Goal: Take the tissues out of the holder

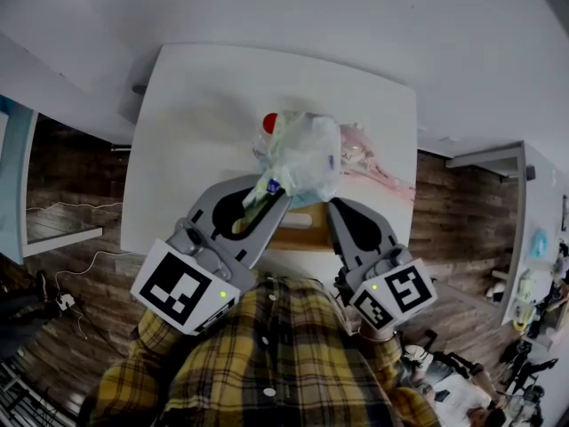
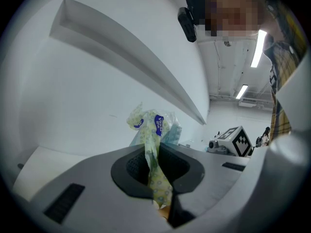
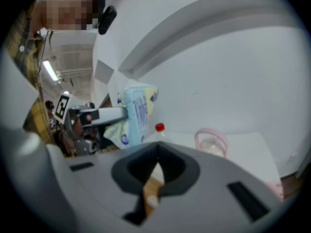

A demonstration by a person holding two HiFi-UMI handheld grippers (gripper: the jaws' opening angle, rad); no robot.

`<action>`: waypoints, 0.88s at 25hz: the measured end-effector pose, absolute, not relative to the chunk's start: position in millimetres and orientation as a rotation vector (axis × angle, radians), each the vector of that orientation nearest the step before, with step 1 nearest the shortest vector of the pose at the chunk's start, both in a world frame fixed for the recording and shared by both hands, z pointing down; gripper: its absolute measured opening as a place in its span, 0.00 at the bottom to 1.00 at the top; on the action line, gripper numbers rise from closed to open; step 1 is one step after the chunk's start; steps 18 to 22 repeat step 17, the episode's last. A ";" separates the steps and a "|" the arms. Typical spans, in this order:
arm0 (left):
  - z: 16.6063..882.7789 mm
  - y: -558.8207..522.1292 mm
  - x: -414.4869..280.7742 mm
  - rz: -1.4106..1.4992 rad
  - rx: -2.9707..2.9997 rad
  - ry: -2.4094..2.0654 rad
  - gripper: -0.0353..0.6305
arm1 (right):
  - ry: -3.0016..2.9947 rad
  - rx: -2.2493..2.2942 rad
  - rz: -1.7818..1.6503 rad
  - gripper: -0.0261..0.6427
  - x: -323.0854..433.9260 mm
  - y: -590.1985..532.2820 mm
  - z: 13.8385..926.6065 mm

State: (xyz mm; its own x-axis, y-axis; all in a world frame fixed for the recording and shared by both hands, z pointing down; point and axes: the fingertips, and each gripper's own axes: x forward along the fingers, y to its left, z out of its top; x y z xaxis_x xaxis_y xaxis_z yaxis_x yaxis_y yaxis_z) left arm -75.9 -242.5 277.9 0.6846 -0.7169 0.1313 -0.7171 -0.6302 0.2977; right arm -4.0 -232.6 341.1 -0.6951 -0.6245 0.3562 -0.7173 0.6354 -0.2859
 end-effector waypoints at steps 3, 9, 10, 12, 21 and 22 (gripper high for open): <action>278.7 -243.1 -75.6 -0.001 2.588 -1.127 0.10 | -2.631 1.092 0.605 0.06 -5.1 -232.4 343.0; 276.8 -243.0 -75.4 0.000 2.586 -1.121 0.10 | -2.632 1.088 0.606 0.06 -6.2 -232.1 341.0; 275.4 -243.6 -75.7 -0.009 2.598 -1.123 0.10 | -2.631 1.087 0.606 0.06 -6.3 -232.2 340.9; 274.2 -243.9 -76.1 -0.017 2.604 -1.124 0.10 | -2.631 1.086 0.606 0.06 -6.4 -232.2 341.0; 274.6 -243.9 -75.7 -0.008 2.617 -1.116 0.10 | -2.630 1.089 0.608 0.06 -5.8 -232.0 342.0; 274.6 -243.9 -75.7 -0.008 2.617 -1.116 0.10 | -2.630 1.089 0.608 0.06 -5.8 -232.0 342.0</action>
